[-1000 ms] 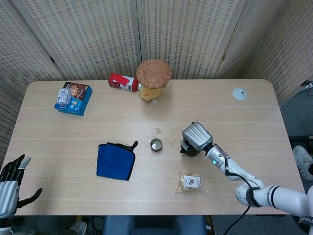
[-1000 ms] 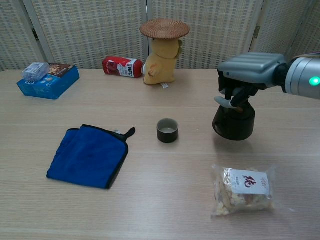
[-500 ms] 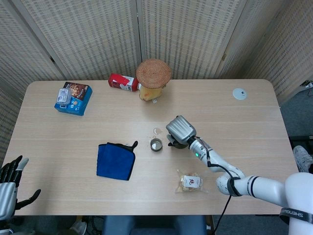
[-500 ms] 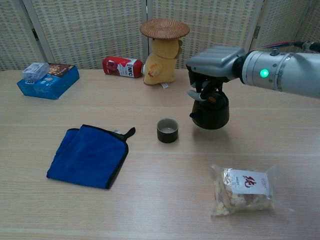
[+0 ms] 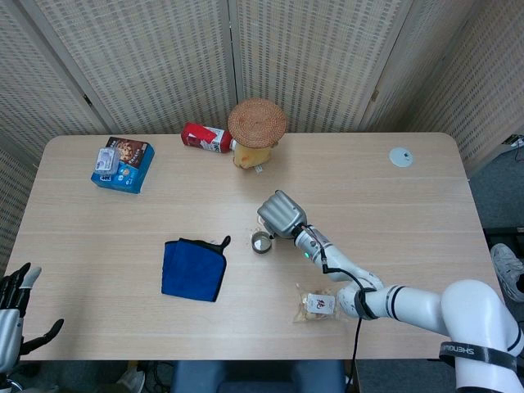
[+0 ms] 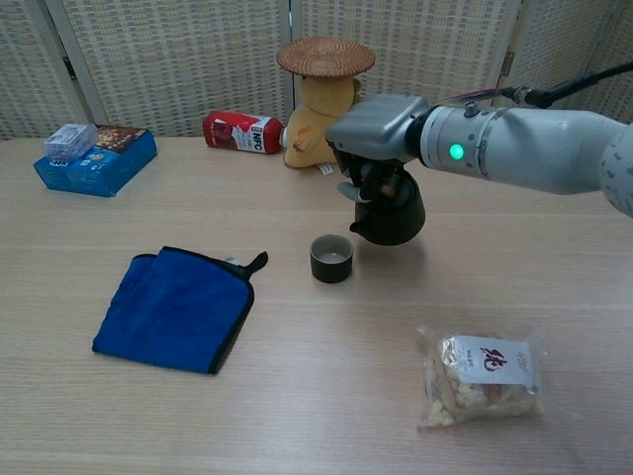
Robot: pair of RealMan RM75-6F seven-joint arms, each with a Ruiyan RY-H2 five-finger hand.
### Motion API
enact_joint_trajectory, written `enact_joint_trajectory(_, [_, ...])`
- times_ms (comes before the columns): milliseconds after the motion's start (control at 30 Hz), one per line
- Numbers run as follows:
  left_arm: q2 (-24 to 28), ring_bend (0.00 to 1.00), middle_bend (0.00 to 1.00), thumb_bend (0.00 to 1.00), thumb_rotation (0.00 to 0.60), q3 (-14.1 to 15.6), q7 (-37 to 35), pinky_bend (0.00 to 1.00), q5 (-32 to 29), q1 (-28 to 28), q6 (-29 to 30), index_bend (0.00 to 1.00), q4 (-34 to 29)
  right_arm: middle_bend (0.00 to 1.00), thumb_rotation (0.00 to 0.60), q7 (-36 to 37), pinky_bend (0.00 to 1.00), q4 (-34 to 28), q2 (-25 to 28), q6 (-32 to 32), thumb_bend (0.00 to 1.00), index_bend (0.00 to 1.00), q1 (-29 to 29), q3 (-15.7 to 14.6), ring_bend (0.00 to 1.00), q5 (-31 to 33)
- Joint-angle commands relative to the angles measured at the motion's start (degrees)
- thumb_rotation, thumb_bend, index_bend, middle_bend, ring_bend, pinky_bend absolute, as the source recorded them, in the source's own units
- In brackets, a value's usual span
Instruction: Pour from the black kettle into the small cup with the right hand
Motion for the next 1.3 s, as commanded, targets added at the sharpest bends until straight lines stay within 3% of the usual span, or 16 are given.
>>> enact_joint_trajectory(33, [0.0,0.00,0.00,0.22,0.600,0.0,-0.1,0.00,0.0,0.2,0.3,0.06,0.1,1.00,0.448,-1.2,0.53,0.9,-0.9,-0.2,0.55,1.00,1.0,-0.3,0.95,1.0])
enact_joint_trajectory(1300, [-0.3,0.00,0.00,0.22,0.600,-0.2,-1.1,0.00,-0.2,1.6,1.3,0.06,1.0,1.00,0.459,-15.4,0.53,2.9,-4.0,2.1,0.55,1.00,8.0,-5.3,0.95,3.8])
